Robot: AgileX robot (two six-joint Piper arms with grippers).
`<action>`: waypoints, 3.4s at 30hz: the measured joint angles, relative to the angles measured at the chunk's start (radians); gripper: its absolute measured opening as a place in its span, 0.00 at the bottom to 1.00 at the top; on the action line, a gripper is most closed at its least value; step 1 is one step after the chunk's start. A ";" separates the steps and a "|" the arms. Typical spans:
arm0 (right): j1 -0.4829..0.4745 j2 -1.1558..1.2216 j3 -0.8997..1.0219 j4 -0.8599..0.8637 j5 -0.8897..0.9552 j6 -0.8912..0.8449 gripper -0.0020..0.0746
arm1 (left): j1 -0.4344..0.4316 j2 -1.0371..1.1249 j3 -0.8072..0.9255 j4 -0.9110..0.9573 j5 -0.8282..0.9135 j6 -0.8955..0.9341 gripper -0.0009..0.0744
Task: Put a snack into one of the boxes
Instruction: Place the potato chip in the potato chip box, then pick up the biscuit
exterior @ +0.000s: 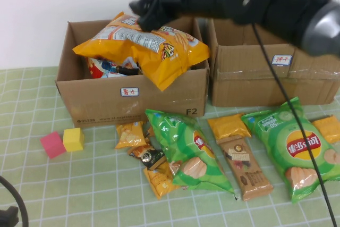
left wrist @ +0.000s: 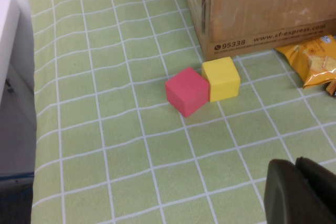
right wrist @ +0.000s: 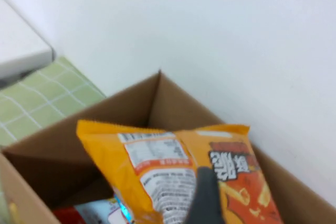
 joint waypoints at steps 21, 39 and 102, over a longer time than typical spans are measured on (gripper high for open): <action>0.000 0.112 -0.002 -0.058 0.389 0.070 0.04 | 0.000 0.000 0.010 -0.010 0.002 0.000 0.01; -0.014 -0.229 0.020 -0.500 0.691 0.436 0.03 | 0.000 0.000 0.010 -0.072 0.002 0.000 0.01; -0.141 -1.667 1.164 -0.647 0.930 0.827 0.03 | -0.291 1.117 -0.920 -0.375 0.234 0.390 0.01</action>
